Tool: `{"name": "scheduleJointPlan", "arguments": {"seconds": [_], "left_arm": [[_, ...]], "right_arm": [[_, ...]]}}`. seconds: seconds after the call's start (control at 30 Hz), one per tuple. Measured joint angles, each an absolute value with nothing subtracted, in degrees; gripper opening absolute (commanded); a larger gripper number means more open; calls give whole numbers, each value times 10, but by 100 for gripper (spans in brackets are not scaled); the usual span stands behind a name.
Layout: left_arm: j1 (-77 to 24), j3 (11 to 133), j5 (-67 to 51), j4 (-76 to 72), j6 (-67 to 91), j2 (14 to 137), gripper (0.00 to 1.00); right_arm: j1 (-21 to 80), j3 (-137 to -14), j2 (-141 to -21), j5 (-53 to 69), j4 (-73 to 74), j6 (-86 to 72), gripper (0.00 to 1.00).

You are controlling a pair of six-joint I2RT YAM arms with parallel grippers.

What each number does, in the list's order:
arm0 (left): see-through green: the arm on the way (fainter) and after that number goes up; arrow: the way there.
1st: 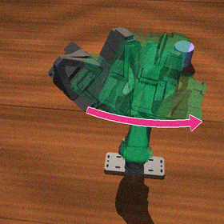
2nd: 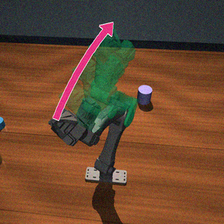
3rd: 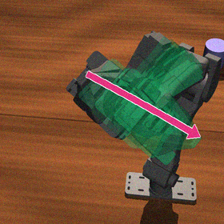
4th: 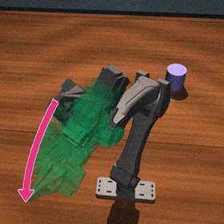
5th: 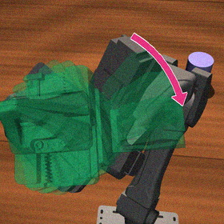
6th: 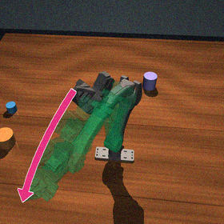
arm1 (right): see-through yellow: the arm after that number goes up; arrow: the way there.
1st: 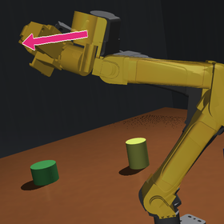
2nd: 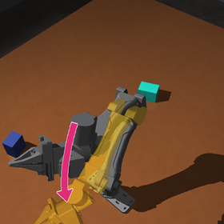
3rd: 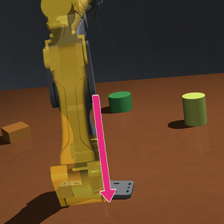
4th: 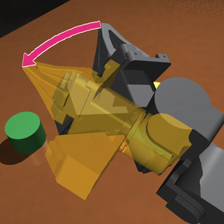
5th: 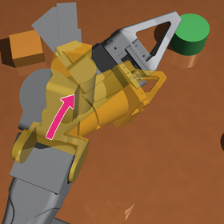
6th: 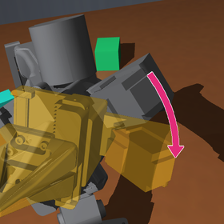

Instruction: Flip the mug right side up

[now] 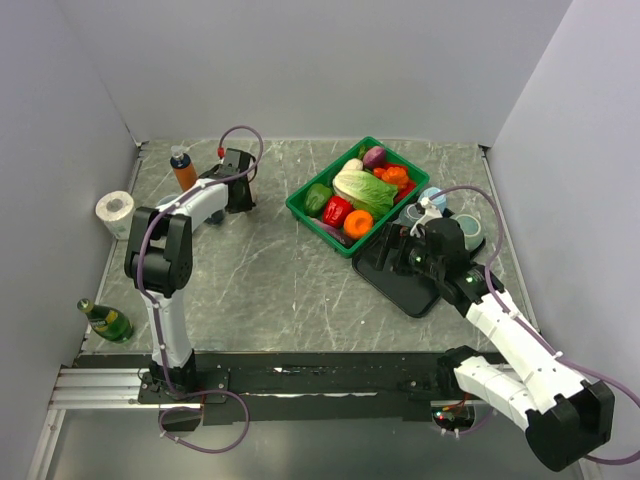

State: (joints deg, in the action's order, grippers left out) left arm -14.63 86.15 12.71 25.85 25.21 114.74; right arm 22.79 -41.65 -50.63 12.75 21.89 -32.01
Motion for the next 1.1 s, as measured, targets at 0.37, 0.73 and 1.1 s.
{"name": "scheduleJointPlan", "arguments": {"seconds": [0.37,0.73,1.1], "left_arm": [[-145,855,123,249,254,1148,43],[-146,816,102,230,266,1091,78],[-208,746,77,183,199,905,96]], "right_arm": [[222,-416,-520,132,219,-320,100],[212,-416,-526,120,238,-320,100],[200,-478,-571,6,313,-313,99]]}}
